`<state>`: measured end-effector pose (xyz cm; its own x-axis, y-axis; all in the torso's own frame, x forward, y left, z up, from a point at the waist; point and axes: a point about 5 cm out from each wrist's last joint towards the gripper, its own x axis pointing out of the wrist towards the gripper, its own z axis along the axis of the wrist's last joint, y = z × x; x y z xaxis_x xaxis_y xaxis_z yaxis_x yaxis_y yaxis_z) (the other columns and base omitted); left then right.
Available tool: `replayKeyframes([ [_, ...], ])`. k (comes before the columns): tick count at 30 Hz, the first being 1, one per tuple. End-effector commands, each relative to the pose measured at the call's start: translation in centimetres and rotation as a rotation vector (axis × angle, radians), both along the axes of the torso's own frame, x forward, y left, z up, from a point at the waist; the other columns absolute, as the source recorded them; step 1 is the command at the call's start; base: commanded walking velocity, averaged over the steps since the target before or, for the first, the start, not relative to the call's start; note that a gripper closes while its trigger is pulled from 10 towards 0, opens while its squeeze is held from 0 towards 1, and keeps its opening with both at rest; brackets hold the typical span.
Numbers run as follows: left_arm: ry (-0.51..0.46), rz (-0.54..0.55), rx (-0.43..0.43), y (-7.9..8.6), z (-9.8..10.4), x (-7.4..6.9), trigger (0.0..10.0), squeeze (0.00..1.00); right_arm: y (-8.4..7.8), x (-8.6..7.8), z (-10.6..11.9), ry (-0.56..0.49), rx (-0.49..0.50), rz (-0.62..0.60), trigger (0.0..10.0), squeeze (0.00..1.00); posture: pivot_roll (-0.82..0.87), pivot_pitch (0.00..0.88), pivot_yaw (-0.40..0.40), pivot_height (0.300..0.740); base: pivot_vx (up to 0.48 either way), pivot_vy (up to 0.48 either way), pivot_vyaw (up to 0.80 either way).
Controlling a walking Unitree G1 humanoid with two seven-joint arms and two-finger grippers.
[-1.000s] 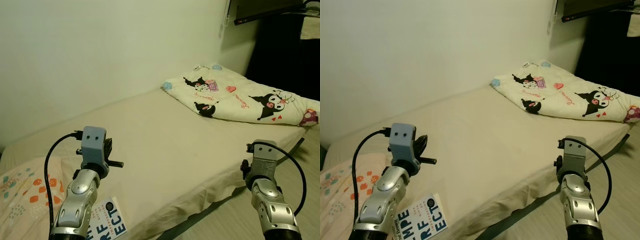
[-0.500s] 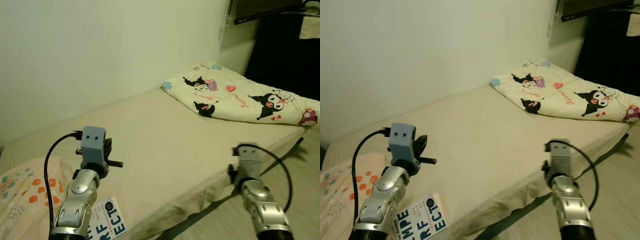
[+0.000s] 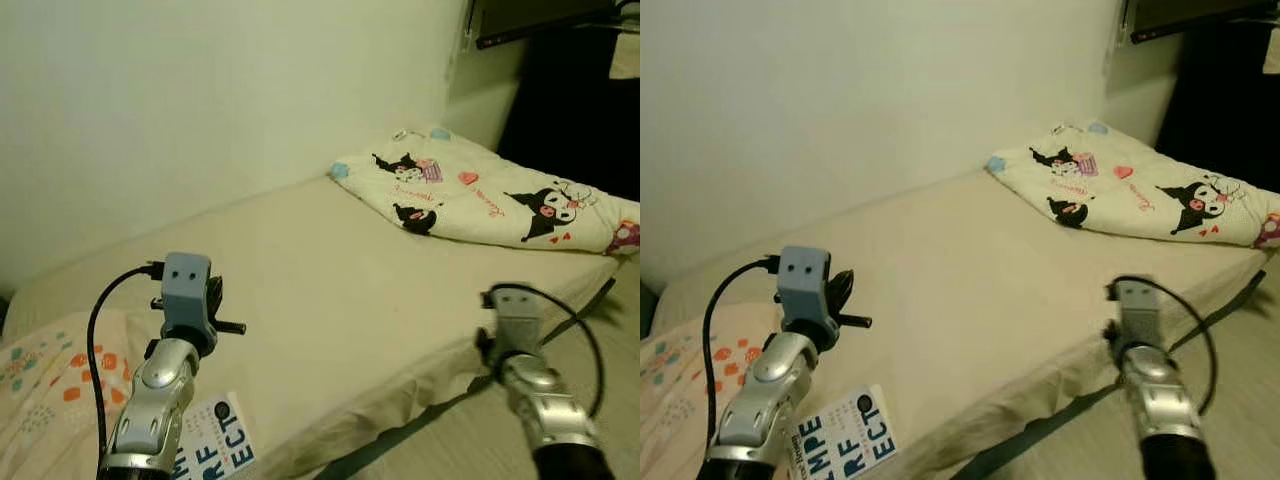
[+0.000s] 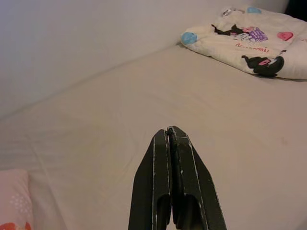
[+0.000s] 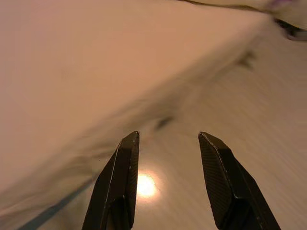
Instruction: Clean up the room
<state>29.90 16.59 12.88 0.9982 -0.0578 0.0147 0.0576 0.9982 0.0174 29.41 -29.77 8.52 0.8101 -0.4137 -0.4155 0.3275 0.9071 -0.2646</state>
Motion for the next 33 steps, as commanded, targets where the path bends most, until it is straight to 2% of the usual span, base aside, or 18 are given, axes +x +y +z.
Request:
replayKeyframes([
  [1, 0.015, 0.006, 0.012, 0.2, -0.3, 0.0, 10.0, 0.00, 0.1, 0.2, 0.1, -0.015, 0.007, -0.003, 10.0, 0.00, -0.10, 0.045, 0.020, 0.732, 0.000, 0.000, 0.00],
  [2, 0.016, 0.005, 0.012, 0.2, -0.4, -0.1, 10.0, 0.00, 0.1, 0.3, 0.5, -0.027, -0.009, 0.010, 10.0, 0.00, -0.10, 0.045, 0.021, 0.732, 0.000, 0.000, 0.00],
  [7, 0.014, 0.005, 0.013, 0.2, -0.4, -0.1, 10.0, 0.00, 3.0, 0.7, 0.1, -0.016, 0.008, 0.103, 10.0, 0.00, -0.10, 0.042, 0.017, 0.732, 0.000, 0.000, 0.00],
  [9, 0.014, 0.005, 0.014, 0.3, -0.4, -0.2, 10.0, 0.00, 3.1, 0.8, -0.2, -0.011, 0.011, 0.106, 10.0, 0.00, -0.10, 0.042, 0.017, 0.732, 0.000, 0.000, 0.00],
  [20, 0.011, 0.008, 0.020, 0.4, -0.3, -0.3, 10.0, 0.00, 1.7, 1.3, -0.3, 0.000, 0.007, 0.099, 10.0, 0.00, -0.09, 0.032, 0.011, 0.732, 0.000, 0.000, 0.00],
  [21, 0.009, 0.010, 0.022, 0.5, -0.2, -0.3, 10.0, 0.00, 1.0, 1.4, -0.3, 0.007, 0.002, 0.090, 10.0, 0.00, -0.08, 0.029, 0.009, 0.732, 0.000, 0.000, 0.00],
  [33, 0.010, 0.009, 0.029, 0.7, -0.2, -0.3, 10.0, 0.00, 0.4, 1.5, -0.2, 0.020, -0.005, 0.083, 10.0, 0.00, -0.08, 0.033, 0.012, 0.732, 0.000, 0.000, 0.00],
])
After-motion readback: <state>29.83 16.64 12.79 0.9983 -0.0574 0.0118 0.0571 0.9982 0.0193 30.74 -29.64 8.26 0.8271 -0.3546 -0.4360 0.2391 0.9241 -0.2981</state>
